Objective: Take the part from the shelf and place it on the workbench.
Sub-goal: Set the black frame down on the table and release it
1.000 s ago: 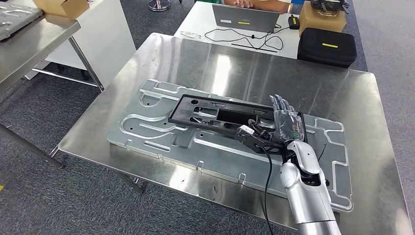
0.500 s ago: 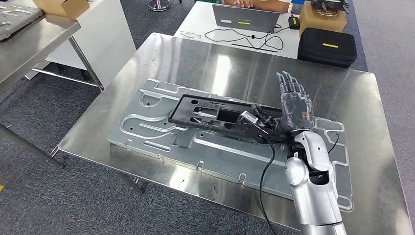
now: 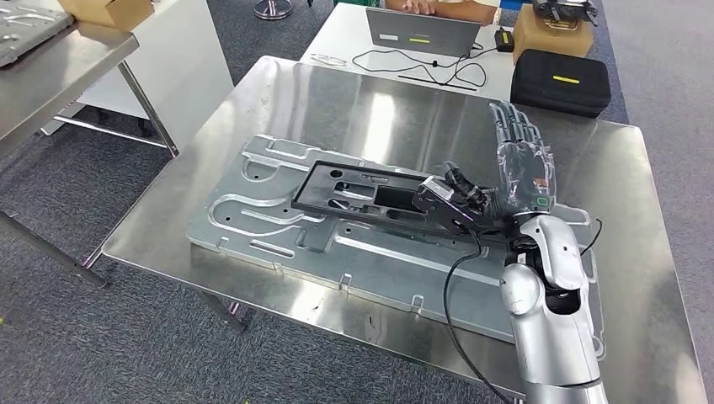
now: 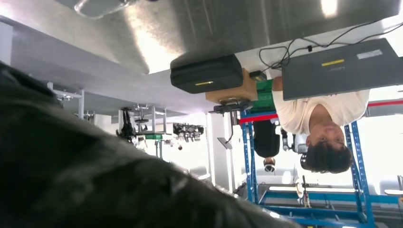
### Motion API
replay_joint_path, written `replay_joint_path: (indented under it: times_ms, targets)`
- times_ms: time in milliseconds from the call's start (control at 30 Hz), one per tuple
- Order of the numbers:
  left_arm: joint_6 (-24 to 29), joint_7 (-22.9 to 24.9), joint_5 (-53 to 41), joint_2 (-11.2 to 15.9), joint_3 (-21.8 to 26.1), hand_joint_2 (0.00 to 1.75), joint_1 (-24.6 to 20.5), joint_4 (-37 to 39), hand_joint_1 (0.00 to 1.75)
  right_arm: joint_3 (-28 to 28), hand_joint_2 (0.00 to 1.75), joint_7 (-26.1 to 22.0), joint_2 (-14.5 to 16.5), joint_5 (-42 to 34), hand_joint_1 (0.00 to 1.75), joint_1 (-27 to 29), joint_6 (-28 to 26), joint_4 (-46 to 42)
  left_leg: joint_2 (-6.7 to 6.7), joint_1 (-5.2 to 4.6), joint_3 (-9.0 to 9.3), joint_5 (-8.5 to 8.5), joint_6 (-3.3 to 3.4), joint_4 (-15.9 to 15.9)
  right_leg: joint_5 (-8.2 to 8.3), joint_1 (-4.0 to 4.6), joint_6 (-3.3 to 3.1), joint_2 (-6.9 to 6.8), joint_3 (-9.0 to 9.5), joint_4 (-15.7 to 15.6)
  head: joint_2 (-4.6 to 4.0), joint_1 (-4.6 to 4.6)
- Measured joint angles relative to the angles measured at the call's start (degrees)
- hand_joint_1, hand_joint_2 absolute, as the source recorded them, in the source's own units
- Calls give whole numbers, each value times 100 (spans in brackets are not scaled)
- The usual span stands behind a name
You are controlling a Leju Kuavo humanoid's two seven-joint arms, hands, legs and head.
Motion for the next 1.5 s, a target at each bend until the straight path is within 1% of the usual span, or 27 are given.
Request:
replay_joint_path:
  times_ms: [67, 200, 267, 333, 367, 400, 433, 467, 533, 600, 700, 733, 767, 833, 867, 900, 933, 967, 1000, 1067, 1100, 1167, 1233, 1300, 1367, 1433, 1500]
  targets:
    - [5, 9, -3, 3, -1, 0, -4, -5, 0, 0, 0, 3, -15, 0, 0, -6, 5, -20, -8, -4, -63, -57, -92, 102, 84, 15, -33, 15, 193, -371, 0, -4]
    - [26, 44, -16, -2, -2, 0, -16, -9, 0, 0, 0, 10, -25, 0, 0, -9, 14, -49, -19, 2, -147, -112, -210, 202, 89, 43, -250, 29, 97, -375, 0, -11]
    - [40, 64, -20, -9, -2, 0, -17, -9, 0, 0, 0, 9, -26, 0, 0, -9, 21, -66, -18, 9, -305, -440, -216, 581, 156, 53, -357, 21, 42, -416, 0, -13]
    - [53, 80, -21, -13, -2, 0, -20, -10, 0, 0, 0, 9, -26, 0, 0, 6, 32, -74, -18, -8, -579, -891, -199, 1301, 220, 103, -429, 11, -45, -422, 0, -14]
    - [60, 85, -21, -14, -2, 0, -21, -10, 0, 0, 0, 9, -27, 0, 0, 19, 37, -74, -18, -20, -673, -1018, -188, 1593, 256, 134, -452, 6, -94, -422, 0, -14]
    - [64, 88, -21, -14, -2, 0, -21, -11, 0, 0, 0, 9, -27, 0, 0, 31, 41, -74, -18, -35, -683, -1029, -166, 1713, 295, 164, -466, 4, -143, -422, 0, -13]
    - [68, 89, -21, -14, -2, 0, -22, -14, 0, 0, 0, 9, -27, 0, 0, 39, 43, -74, -19, -54, -592, -930, -129, 1630, 339, 192, -475, 4, -190, -421, 0, -14]
    - [72, 91, -21, -14, -2, 0, -23, -18, 0, 0, 0, 9, -27, 0, 0, 42, 44, -75, -20, -85, -398, -758, -73, 1349, 386, 217, -479, 7, -236, -421, 0, -14]
    - [85, 98, -21, -6, -2, 0, -35, -38, 0, 0, 0, 9, -27, 0, 0, 44, 48, -87, -10, -158, 89, -515, 61, 552, 487, 246, -468, 8, -310, -424, 0, -11]
    - [100, 104, -20, 0, -2, 0, -52, -55, 0, 0, 0, 10, -28, 0, 0, 47, 61, -103, 7, -220, 308, -438, 118, 101, 591, 233, -413, -11, -333, -450, 0, -10]
    - [103, 107, -19, -15, -2, 0, -73, -59, 0, 0, 0, 12, -37, 0, 0, 60, 102, -111, 18, -222, 228, -229, 139, -25, 690, 206, -303, -25, -344, -534, 0, -10]
    - [102, 109, -19, -24, -2, 0, -77, -60, 0, 0, 0, 13, -45, 0, 0, 64, 112, -114, 30, -203, 180, -131, 164, -69, 557, 202, -273, -18, -377, -475, 0, -7]
    - [98, 112, -19, -33, -2, 0, -76, -60, 0, 0, 0, 13, -58, -1, 0, 67, 117, -117, 45, -181, 118, -35, 183, -107, 308, 196, -241, -10, -433, -304, 0, -6]
    - [89, 115, -15, -43, -2, 0, -71, -62, 0, 0, 0, 14, -84, -4, 0, 76, 128, -120, 69, -175, -42, 114, 210, -111, -312, 157, -178, -5, -572, 345, 0, -5]
    - [82, 116, -11, -47, -2, 0, -70, -63, 0, 0, 0, 14, -95, -7, 0, 85, 134, -120, 75, -173, -133, 182, 203, -99, -479, 133, -147, -6, -618, 695, 0, -5]
    - [76, 116, -7, -52, -2, 0, -71, -64, 0, 0, 0, 16, -105, -10, 0, 94, 140, -120, 78, -167, -229, 246, 189, -79, -498, 107, -117, -7, -615, 945, 0, -5]
    - [70, 116, -4, -61, -2, 0, -73, -65, 0, 0, 0, 18, -113, -14, 0, 101, 145, -120, 79, -157, -334, 301, 168, -46, -392, 83, -90, -8, -526, 1023, 0, -5]
    - [65, 116, -2, -70, -2, 0, -74, -66, 0, 0, 0, 20, -118, -15, 0, 103, 149, -120, 80, -143, -435, 344, 141, -4, -239, 60, -64, -10, -345, 915, 0, -5]
    - [60, 116, -1, -78, -2, 0, -74, -68, 0, 0, 0, 21, -124, -17, 0, 100, 153, -120, 80, -128, -529, 376, 111, 54, -137, 35, -41, -12, -67, 617, 0, -5]
    - [50, 116, 2, -91, -1, 0, -74, -79, 0, 0, 0, 24, -129, -24, 0, 87, 165, -123, 76, -122, -679, 421, 41, 175, -218, 40, -47, -7, 478, -115, 0, -8]
    - [44, 116, 3, -94, 0, 0, -74, -85, 0, 0, 0, 25, -131, -28, 0, 81, 175, -127, 73, -127, -725, 451, 1, 217, -309, 54, -78, -2, 627, -360, 0, -9]
    - [33, 116, 5, -98, 2, 0, -67, -91, 0, 0, 0, 28, -133, -34, 0, 84, 200, -131, 66, -127, -771, 530, -80, 228, -340, 85, -187, 2, 629, -477, 0, -11]
    - [26, 119, 6, -100, 5, 0, -60, -92, 0, 0, 0, 29, -136, -38, 0, 79, 215, -128, 46, -104, -849, 409, -144, 325, -236, 78, -314, -17, 530, -501, 0, -11]
    - [22, 120, 7, -105, 6, 0, -57, -92, 0, 0, 0, 29, -137, -43, 0, 72, 216, -126, 23, -88, -1009, -57, -178, 743, -113, 74, -414, -31, 399, -516, 0, -13]
    - [21, 120, 8, -110, 6, 0, -56, -92, 0, 0, 0, 28, -138, -46, 0, 76, 216, -125, 14, -88, -1126, -409, -185, 1126, -47, 87, -445, -30, 315, -515, 0, -14]
    - [21, 120, 8, -110, 7, 0, -56, -92, 0, 0, 0, 28, -138, -46, 0, 77, 216, -124, 14, -88, -1152, -478, -188, 1230, -32, 91, -448, -29, 294, -514, 0, -14]
    - [17, 120, 8, -110, 6, 0, -60, -93, 0, 0, 0, 29, -138, -47, 0, 83, 217, -122, 11, -88, -1170, -546, -183, 1555, 55, 112, -450, -28, 186, -506, 0, -14]
